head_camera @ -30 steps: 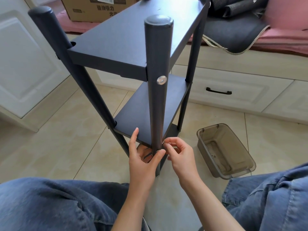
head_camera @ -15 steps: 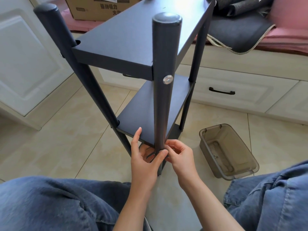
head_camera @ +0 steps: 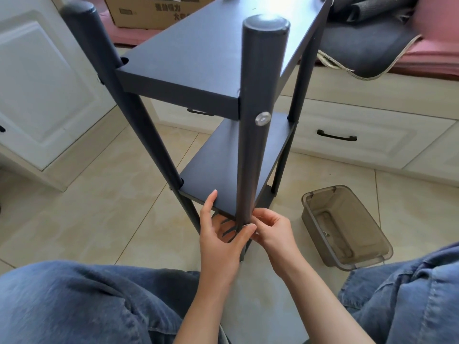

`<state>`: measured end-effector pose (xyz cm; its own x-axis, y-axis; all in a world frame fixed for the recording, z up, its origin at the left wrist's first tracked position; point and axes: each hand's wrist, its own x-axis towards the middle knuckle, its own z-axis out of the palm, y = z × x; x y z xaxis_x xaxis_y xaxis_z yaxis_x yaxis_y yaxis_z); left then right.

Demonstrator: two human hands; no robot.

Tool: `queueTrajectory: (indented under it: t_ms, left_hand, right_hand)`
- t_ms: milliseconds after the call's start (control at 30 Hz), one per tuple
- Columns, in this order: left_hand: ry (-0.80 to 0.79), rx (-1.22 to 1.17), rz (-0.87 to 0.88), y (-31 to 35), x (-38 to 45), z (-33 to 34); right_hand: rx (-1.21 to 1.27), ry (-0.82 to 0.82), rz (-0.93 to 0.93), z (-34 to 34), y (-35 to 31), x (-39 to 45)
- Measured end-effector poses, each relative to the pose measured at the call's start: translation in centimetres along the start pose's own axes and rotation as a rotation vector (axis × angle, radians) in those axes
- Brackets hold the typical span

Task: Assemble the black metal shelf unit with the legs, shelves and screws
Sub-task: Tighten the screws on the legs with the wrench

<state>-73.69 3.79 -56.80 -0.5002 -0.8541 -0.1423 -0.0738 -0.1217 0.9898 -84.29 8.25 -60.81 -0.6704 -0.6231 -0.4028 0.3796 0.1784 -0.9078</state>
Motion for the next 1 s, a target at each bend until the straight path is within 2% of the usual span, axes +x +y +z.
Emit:
queueTrajectory:
  t_ms: [533, 1000]
  left_hand:
    - [0.008, -0.009, 0.013, -0.6, 0.2, 0.7]
    - [0.015, 0.013, 0.037, -0.7, 0.2, 0.5]
  right_hand:
    - [-0.316, 0.187, -0.355, -1.9, -2.6, -2.3]
    - [-0.235, 0.159, -0.284, -0.9, -2.8, -2.2]
